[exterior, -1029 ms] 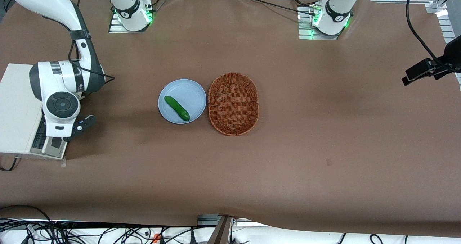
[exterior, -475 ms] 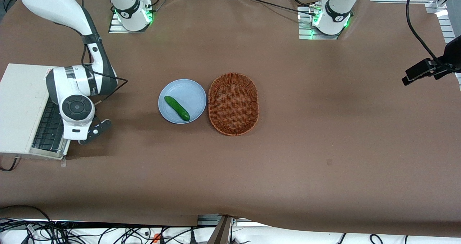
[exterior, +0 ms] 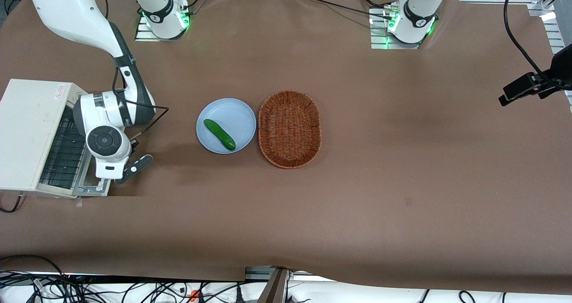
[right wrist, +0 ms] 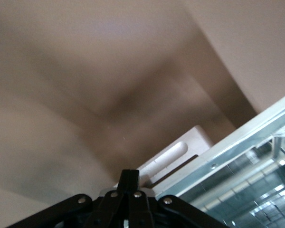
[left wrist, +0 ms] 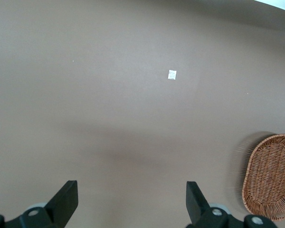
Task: Open oven door with right arm only
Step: 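Pull the handle with the right gripper, swinging the door down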
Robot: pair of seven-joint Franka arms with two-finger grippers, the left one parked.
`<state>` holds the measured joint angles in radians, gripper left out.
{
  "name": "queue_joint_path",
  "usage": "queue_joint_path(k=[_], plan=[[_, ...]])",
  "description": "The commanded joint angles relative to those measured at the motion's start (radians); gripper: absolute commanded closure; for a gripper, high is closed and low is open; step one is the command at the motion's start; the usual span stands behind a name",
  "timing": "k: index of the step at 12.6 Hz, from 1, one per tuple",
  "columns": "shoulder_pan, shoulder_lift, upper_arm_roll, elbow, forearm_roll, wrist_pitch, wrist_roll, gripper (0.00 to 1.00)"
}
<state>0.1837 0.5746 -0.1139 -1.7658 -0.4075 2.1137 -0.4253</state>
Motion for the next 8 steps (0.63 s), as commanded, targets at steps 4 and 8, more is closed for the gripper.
queue_joint_path(k=[4,8], plan=[[-0.066,0.06,-0.039,0.011,0.132,0.012,0.031,1.0],[-0.063,0.064,-0.038,0.011,0.257,0.002,0.169,1.0]])
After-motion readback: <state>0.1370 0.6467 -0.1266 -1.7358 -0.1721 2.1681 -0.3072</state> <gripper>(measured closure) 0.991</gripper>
